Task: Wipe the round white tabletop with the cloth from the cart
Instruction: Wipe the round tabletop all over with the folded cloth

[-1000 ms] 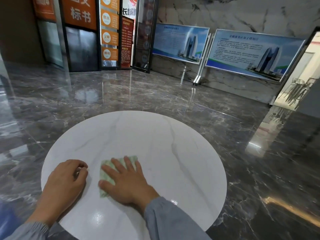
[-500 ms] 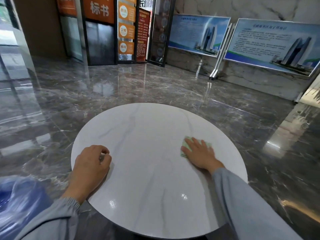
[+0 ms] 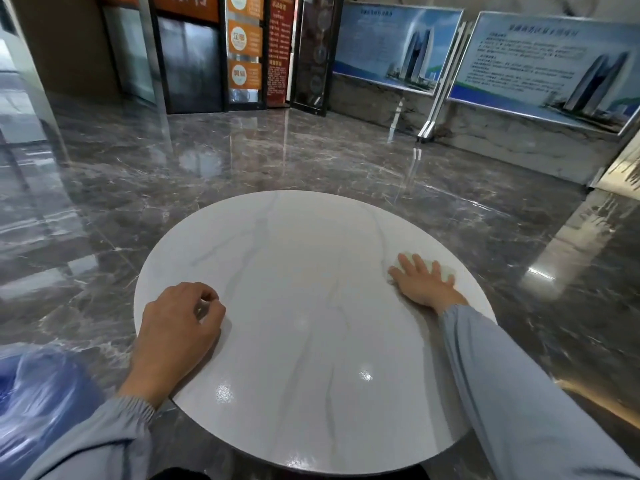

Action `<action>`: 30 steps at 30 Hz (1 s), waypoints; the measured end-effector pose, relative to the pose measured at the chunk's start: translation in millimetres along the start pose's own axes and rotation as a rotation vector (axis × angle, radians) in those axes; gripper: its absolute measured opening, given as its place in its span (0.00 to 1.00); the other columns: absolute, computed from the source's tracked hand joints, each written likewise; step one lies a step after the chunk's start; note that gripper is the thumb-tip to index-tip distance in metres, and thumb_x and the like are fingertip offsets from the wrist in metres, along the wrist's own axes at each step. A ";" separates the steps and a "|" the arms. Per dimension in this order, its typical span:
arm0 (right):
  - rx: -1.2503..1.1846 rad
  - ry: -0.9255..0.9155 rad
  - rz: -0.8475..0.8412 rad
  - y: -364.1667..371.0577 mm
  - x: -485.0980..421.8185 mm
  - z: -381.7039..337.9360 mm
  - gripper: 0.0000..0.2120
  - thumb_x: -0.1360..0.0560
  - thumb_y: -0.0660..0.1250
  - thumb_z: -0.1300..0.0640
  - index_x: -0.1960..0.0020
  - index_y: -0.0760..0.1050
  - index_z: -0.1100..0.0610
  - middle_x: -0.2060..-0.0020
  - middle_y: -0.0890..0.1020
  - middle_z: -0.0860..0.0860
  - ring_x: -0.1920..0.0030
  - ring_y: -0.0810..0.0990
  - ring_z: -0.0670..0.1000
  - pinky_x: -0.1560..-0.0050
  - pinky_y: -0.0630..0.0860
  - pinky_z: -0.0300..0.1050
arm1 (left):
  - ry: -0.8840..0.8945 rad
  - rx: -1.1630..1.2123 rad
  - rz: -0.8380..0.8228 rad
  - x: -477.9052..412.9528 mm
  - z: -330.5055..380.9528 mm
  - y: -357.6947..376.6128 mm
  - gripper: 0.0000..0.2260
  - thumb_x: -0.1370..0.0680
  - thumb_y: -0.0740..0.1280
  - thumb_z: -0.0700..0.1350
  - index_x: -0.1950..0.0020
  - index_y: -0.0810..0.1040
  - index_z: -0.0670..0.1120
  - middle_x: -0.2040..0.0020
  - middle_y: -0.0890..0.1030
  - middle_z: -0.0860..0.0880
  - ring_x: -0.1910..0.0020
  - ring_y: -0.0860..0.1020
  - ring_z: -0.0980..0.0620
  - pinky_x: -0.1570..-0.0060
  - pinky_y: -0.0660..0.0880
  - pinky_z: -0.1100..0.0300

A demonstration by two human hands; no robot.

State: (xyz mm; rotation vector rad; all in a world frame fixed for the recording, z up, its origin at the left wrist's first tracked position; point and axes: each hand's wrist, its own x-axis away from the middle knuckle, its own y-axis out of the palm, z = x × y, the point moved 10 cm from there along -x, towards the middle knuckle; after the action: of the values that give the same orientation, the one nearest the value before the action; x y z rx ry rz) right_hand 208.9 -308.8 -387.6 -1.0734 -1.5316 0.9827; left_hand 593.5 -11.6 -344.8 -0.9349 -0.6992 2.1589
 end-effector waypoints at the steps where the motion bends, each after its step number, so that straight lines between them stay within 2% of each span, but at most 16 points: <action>1: 0.019 -0.070 -0.010 6.3 0.5 -30.6 0.32 0.19 0.45 0.31 0.17 0.42 0.35 0.17 0.40 0.41 0.17 0.36 0.59 0.23 0.34 0.68 | -0.006 0.010 0.015 -0.2 -0.6 -1.3 0.05 0.22 0.71 0.47 0.55 0.78 0.55 0.57 0.78 0.60 0.55 0.74 0.55 0.48 0.71 0.51; 8: 0.160 -0.635 -0.077 77.9 83.7 -261.5 0.31 0.18 0.44 0.30 0.17 0.43 0.35 0.17 0.40 0.41 0.17 0.35 0.58 0.24 0.31 0.67 | -0.048 0.013 0.071 -0.1 -5.2 -2.7 0.05 0.23 0.72 0.45 0.51 0.77 0.53 0.55 0.77 0.56 0.53 0.73 0.51 0.46 0.72 0.46; 12: 0.171 -0.777 -0.059 92.9 120.6 -303.3 0.31 0.18 0.46 0.31 0.17 0.47 0.36 0.16 0.44 0.42 0.17 0.38 0.56 0.23 0.34 0.66 | -0.017 -0.078 0.032 -0.4 -3.2 1.4 0.03 0.23 0.71 0.47 0.51 0.78 0.52 0.57 0.76 0.56 0.55 0.71 0.53 0.48 0.68 0.50; 14: 0.127 -0.767 -0.045 81.4 110.8 -290.5 0.30 0.18 0.48 0.31 0.17 0.49 0.36 0.16 0.47 0.41 0.17 0.42 0.55 0.21 0.39 0.64 | 0.002 -0.129 0.006 -0.9 -1.6 2.5 0.03 0.23 0.71 0.48 0.53 0.78 0.53 0.58 0.76 0.57 0.55 0.71 0.53 0.50 0.66 0.52; 17: 0.071 -0.619 0.009 55.7 69.3 -235.5 0.30 0.17 0.48 0.32 0.18 0.50 0.36 0.16 0.48 0.41 0.17 0.44 0.56 0.21 0.41 0.64 | 0.018 -0.157 -0.004 -0.7 0.3 3.1 0.02 0.23 0.71 0.48 0.54 0.79 0.54 0.58 0.76 0.57 0.55 0.71 0.53 0.52 0.66 0.53; 21: 0.017 -0.313 0.048 17.3 2.2 -112.1 0.30 0.18 0.47 0.31 0.18 0.49 0.34 0.16 0.47 0.42 0.16 0.44 0.57 0.21 0.41 0.64 | 0.034 -0.172 -0.021 -2.4 0.7 7.7 0.02 0.24 0.72 0.47 0.54 0.80 0.54 0.58 0.76 0.57 0.55 0.74 0.51 0.52 0.67 0.52; 23: -0.004 -0.174 0.071 -3.7 -17.1 -44.6 0.31 0.18 0.47 0.30 0.18 0.48 0.35 0.16 0.47 0.42 0.16 0.43 0.57 0.21 0.41 0.65 | 0.055 -0.182 -0.010 -3.3 -1.9 8.9 0.02 0.24 0.69 0.51 0.54 0.80 0.54 0.57 0.76 0.58 0.54 0.76 0.50 0.52 0.69 0.50; 25: -0.013 -0.061 0.095 -19.6 -28.5 11.6 0.31 0.19 0.46 0.30 0.18 0.48 0.35 0.16 0.46 0.42 0.16 0.43 0.56 0.21 0.40 0.65 | 0.066 -0.184 -0.015 -3.8 -2.3 9.5 0.07 0.25 0.64 0.56 0.54 0.80 0.55 0.55 0.78 0.57 0.53 0.77 0.49 0.52 0.71 0.49; 30: -0.021 0.054 0.067 -30.2 -48.3 55.3 0.31 0.18 0.47 0.30 0.18 0.49 0.36 0.16 0.47 0.43 0.17 0.43 0.57 0.22 0.42 0.66 | 0.069 -0.192 -0.045 -4.6 -2.9 10.8 0.13 0.27 0.59 0.59 0.54 0.81 0.56 0.53 0.80 0.57 0.51 0.78 0.49 0.52 0.71 0.50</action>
State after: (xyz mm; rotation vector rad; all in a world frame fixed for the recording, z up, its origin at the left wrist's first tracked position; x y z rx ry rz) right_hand 155.9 -367.7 -382.1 -1.1630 -1.4735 0.9777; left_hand 594.2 -21.3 -352.0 -1.0766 -0.8965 2.0362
